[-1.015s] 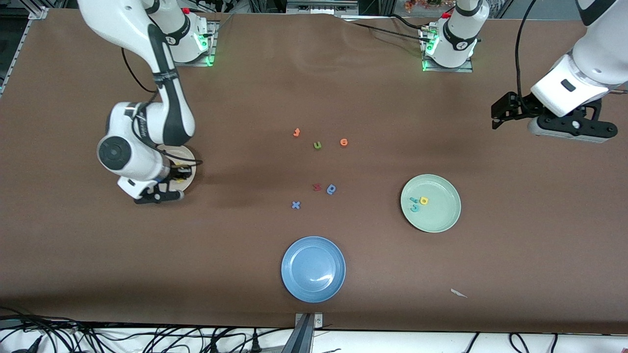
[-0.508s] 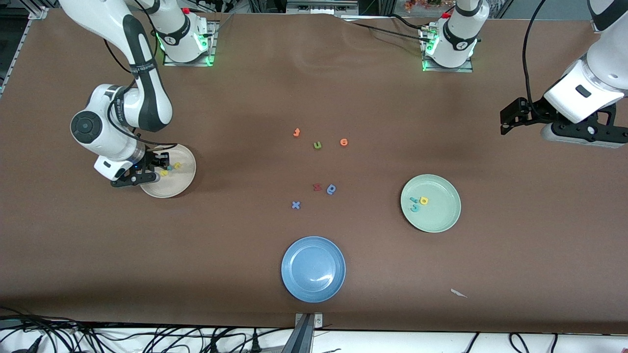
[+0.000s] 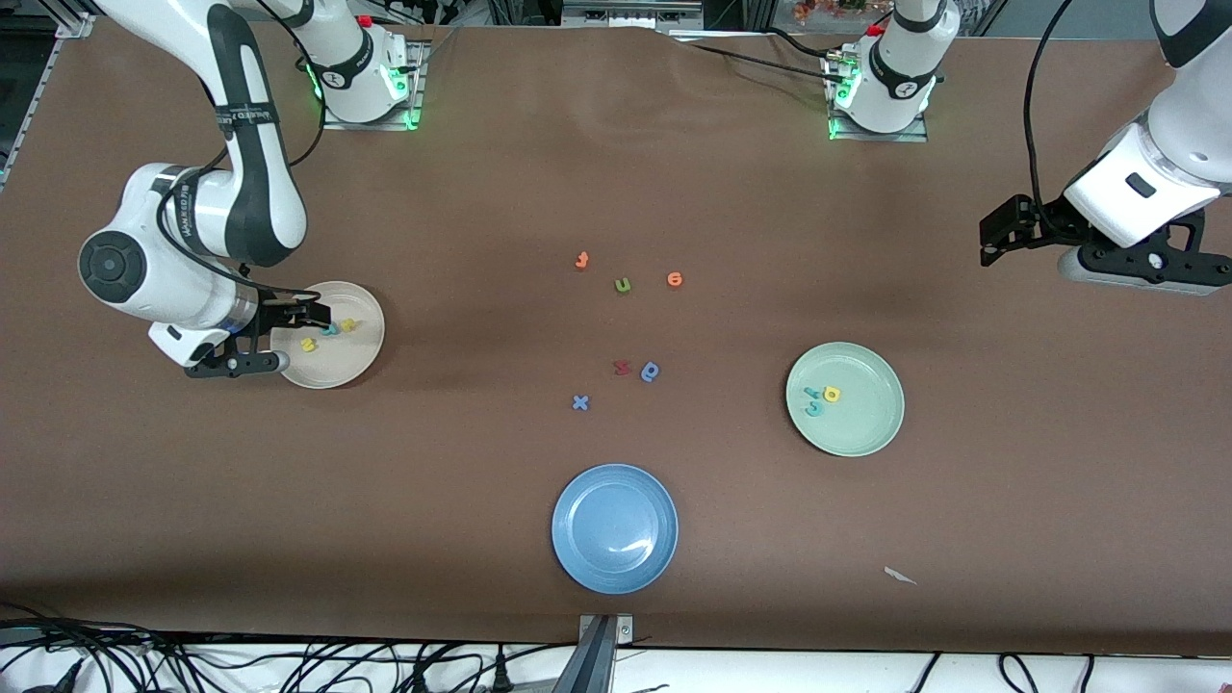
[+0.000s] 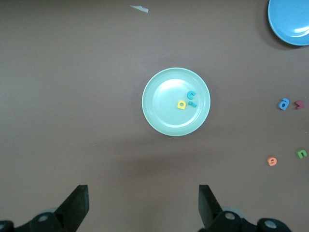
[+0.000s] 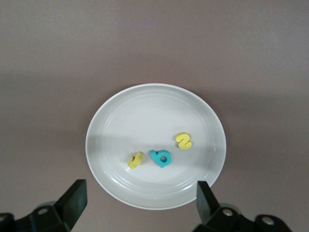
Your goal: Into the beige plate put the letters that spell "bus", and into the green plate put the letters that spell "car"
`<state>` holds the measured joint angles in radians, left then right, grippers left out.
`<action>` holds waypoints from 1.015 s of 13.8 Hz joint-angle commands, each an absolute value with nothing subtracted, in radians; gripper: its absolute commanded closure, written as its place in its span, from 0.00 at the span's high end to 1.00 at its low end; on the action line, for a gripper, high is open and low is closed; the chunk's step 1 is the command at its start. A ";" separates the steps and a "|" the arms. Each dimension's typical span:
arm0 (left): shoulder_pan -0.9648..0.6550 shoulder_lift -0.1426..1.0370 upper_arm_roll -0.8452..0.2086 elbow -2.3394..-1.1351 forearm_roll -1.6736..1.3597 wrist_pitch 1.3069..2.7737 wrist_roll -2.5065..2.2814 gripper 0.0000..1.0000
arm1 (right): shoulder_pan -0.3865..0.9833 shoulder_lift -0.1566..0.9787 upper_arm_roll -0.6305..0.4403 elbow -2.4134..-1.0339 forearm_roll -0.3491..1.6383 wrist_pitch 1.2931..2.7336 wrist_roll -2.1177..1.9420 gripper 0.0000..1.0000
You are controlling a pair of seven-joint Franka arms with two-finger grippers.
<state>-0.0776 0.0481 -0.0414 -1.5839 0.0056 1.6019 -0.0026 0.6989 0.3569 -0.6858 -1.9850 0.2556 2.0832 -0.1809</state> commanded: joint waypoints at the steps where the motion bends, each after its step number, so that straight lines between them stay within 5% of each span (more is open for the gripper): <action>1: -0.072 0.057 -0.049 -1.554 0.014 1.533 0.003 1.00 | 0.706 0.342 -0.690 -1.959 0.245 2.014 -0.114 1.00; 4: -0.074 0.052 -0.054 -1.548 0.015 1.529 0.002 1.00 | 0.666 0.283 -0.649 -1.936 0.194 1.945 -0.051 1.00; 8: -0.074 0.048 -0.054 -1.546 0.015 1.523 0.002 1.00 | 0.280 0.158 -0.229 -1.928 -0.018 1.887 0.035 1.00; 10: -0.074 0.046 -0.054 -1.545 0.014 1.517 0.005 1.00 | 0.163 0.121 -0.119 -1.896 -0.046 1.823 0.034 1.00; 14: -0.074 0.035 -0.055 -1.546 0.014 1.509 0.003 1.00 | 0.160 0.124 -0.115 -1.685 -0.009 1.507 0.029 1.00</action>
<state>-0.0783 0.0451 -0.0481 -1.5626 0.0057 1.5346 -0.0026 0.1749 0.1126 -0.1343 -1.7881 -0.0206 1.6371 0.0179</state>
